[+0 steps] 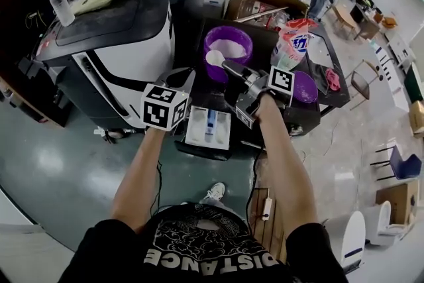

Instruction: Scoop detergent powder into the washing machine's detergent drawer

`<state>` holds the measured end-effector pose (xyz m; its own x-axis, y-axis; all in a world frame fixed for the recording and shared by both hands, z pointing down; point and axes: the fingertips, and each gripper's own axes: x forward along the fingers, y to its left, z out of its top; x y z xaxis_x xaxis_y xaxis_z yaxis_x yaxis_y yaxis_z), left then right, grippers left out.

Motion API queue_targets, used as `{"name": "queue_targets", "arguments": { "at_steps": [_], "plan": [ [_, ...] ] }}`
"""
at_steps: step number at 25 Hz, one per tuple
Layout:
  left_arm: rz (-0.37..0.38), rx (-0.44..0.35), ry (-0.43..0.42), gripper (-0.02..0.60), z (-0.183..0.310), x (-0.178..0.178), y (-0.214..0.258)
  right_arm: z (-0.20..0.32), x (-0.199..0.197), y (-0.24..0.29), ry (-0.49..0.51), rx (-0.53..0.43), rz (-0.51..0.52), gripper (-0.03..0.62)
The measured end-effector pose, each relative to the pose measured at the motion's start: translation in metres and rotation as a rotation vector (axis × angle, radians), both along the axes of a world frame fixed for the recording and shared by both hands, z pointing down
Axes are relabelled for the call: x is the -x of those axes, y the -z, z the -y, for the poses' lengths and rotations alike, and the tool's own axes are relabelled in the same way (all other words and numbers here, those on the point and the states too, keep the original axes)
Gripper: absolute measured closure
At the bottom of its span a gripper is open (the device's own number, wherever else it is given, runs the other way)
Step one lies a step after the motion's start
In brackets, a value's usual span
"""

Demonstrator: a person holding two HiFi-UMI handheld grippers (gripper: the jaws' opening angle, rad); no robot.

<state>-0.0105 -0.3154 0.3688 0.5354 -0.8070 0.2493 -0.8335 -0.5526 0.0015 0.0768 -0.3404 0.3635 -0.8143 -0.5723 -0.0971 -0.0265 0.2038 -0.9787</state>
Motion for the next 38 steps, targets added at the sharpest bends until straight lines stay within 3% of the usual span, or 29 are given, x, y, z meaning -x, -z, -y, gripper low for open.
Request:
{"name": "queue_targets", "arguments": {
  "at_steps": [25, 38],
  "plan": [
    [-0.044, 0.057, -0.048, 0.577, -0.093, 0.043, -0.038, -0.112, 0.038, -0.038, -0.050, 0.032, -0.043, 0.557],
    [-0.041, 0.073, 0.025, 0.577, -0.101, 0.050, -0.056, -0.118, 0.044, -0.063, 0.045, 0.036, -0.082, 0.557]
  ]
}}
